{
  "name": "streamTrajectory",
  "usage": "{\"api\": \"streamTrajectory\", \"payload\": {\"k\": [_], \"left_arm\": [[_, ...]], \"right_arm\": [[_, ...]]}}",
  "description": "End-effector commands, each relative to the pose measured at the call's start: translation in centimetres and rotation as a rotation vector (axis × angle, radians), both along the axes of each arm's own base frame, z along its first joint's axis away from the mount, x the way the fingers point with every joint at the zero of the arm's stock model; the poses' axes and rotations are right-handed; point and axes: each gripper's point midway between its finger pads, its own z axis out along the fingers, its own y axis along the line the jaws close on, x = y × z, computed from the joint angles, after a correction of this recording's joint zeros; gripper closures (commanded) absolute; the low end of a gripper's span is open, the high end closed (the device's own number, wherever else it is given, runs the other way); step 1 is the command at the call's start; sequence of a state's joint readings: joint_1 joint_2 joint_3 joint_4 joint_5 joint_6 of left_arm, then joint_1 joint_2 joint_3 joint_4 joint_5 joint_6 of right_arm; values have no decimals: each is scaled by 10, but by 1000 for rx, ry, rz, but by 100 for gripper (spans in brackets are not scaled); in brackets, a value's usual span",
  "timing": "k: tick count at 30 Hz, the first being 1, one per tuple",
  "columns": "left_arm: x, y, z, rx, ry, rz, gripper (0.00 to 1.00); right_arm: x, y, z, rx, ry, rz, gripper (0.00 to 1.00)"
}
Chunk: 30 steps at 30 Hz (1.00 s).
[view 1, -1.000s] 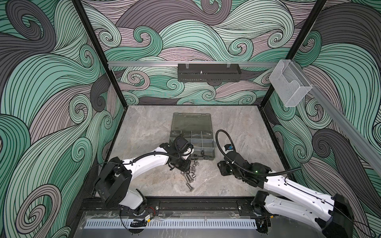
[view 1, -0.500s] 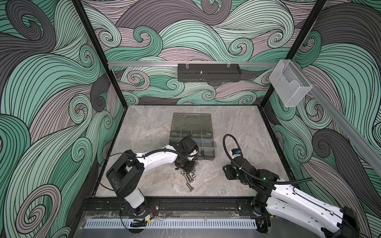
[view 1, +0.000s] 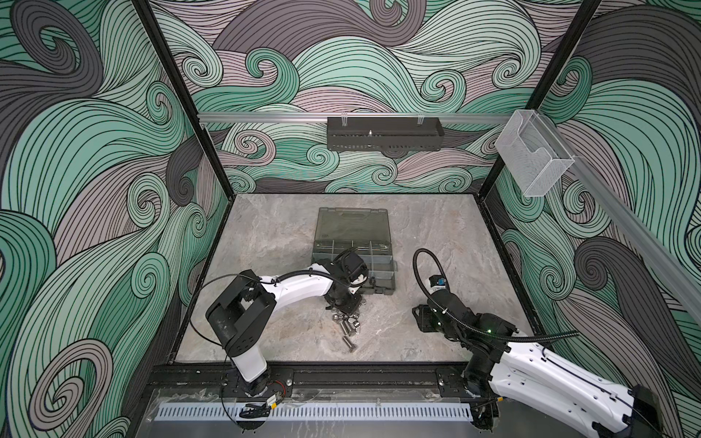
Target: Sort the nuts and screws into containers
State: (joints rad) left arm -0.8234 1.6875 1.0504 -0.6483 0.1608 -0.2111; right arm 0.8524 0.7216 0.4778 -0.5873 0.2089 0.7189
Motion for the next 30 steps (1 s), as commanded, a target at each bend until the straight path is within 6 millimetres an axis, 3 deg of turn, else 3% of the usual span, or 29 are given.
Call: {"api": "streamTrajectory", "payload": {"k": [1, 30], "left_arm": [[0, -4, -2, 3, -9, -7, 70], [-15, 18, -21, 56, 12, 6, 68]], "right_arm": [[0, -5, -5, -16, 13, -26, 60], [-2, -6, -14, -26, 38, -33, 60]]}}
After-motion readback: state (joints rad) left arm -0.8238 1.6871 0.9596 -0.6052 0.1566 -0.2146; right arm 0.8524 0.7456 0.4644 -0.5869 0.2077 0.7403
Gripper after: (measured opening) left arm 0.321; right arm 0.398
